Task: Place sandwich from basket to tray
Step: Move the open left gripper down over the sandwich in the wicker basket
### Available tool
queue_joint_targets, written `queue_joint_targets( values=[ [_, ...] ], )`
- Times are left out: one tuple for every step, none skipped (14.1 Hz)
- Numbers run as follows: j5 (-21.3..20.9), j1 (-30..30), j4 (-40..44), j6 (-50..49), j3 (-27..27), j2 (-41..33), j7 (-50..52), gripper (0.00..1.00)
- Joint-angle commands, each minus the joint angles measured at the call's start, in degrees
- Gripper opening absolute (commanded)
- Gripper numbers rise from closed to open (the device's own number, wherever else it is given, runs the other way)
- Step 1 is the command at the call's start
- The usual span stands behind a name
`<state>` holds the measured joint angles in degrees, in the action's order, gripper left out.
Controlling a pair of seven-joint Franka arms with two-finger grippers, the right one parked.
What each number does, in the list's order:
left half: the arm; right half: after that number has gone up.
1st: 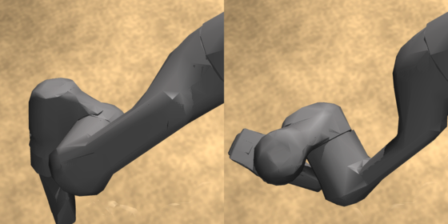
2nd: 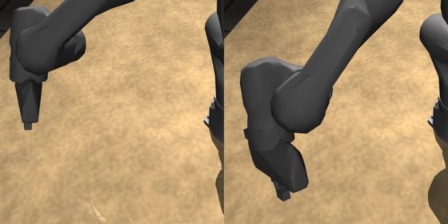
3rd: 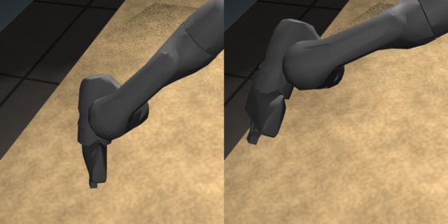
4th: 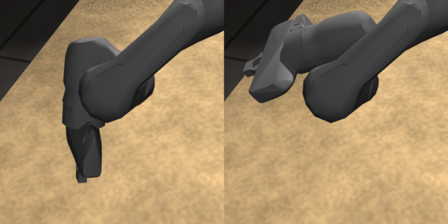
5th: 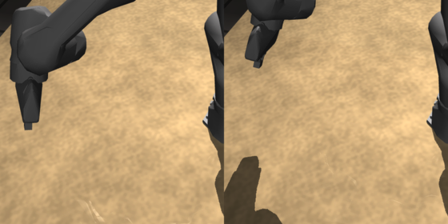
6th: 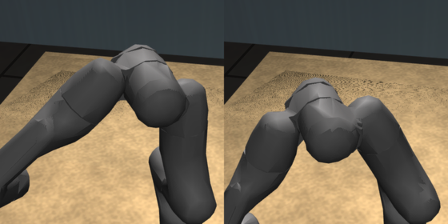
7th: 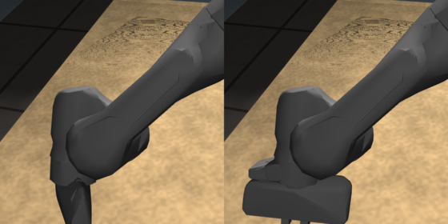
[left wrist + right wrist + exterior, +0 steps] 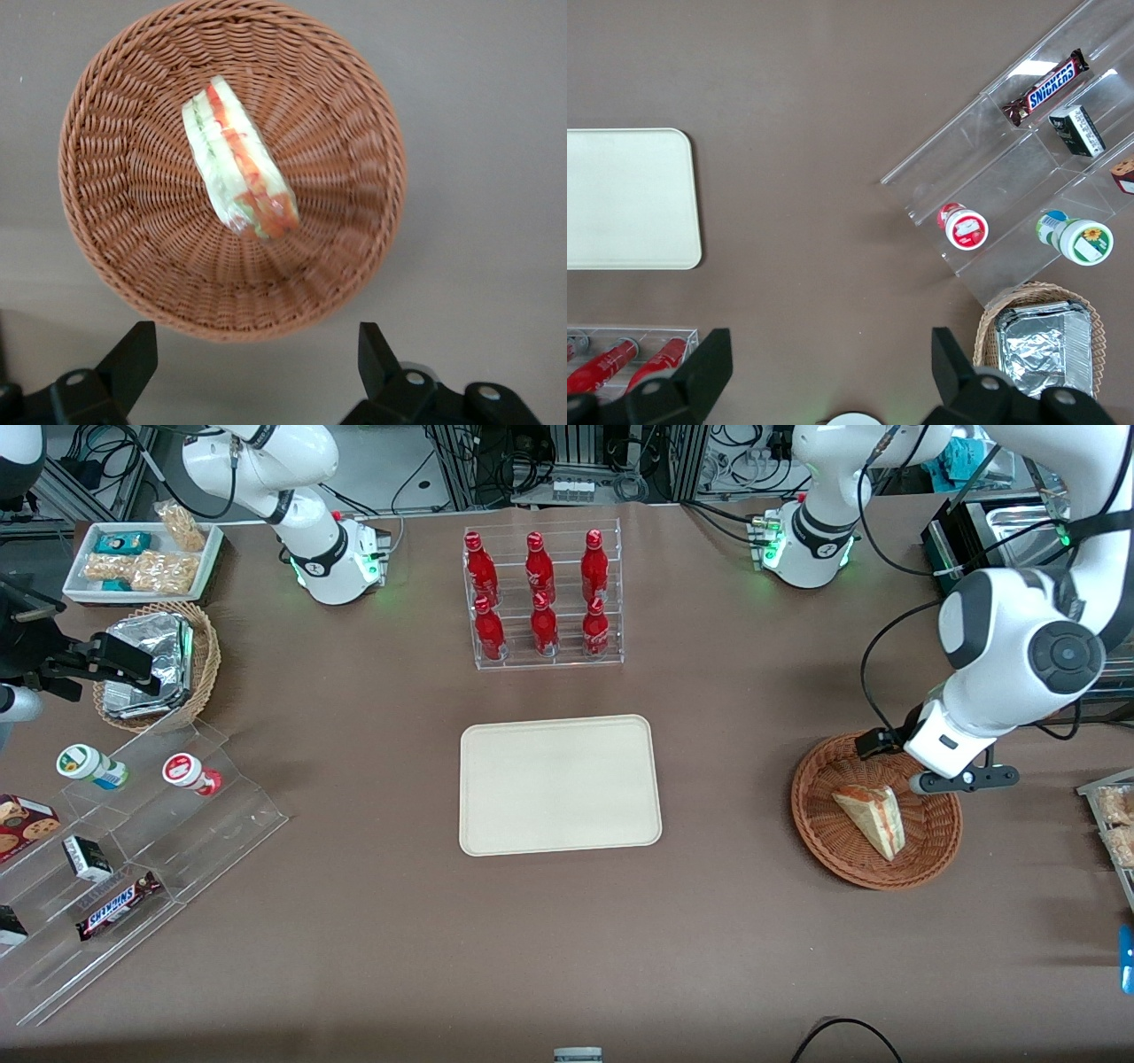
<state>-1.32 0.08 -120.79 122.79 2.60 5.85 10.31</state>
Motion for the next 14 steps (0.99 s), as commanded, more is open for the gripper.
queue_joint_targets(
  values=[
    [-0.4,0.4,-0.9,3.4,0.2,1.2,8.3,1.0],
    [-0.4,0.5,-0.9,5.2,0.2,2.1,11.2,1.0],
    [-0.1,0.6,-0.9,7.3,0.2,2.9,15.5,1.0],
    [-0.1,1.0,-0.8,8.9,0.2,4.1,20.2,1.0],
    [-0.2,1.1,-0.8,11.0,0.2,5.0,23.2,1.0],
    [-0.2,1.1,-0.8,13.1,0.2,6.3,24.9,1.0],
    [-0.2,1.1,-0.7,14.7,0.2,7.6,25.3,1.0],
    [-0.1,1.3,-0.2,15.1,0.2,8.8,25.2,1.0],
    [-0.3,2.5,0.5,15.3,0.2,10.1,25.2,1.0],
    [-0.3,2.9,0.6,15.4,0.2,11.0,25.0,1.0],
    [-0.3,2.9,0.8,16.1,0.2,12.2,25.0,1.0],
    [-0.3,2.9,0.8,17.6,0.2,13.2,25.0,0.99],
    [-0.3,2.9,0.9,18.6,0.2,14.1,25.2,0.69],
    [-0.1,2.9,0.9,18.7,0.2,14.3,25.3,0.3]
  ],
)
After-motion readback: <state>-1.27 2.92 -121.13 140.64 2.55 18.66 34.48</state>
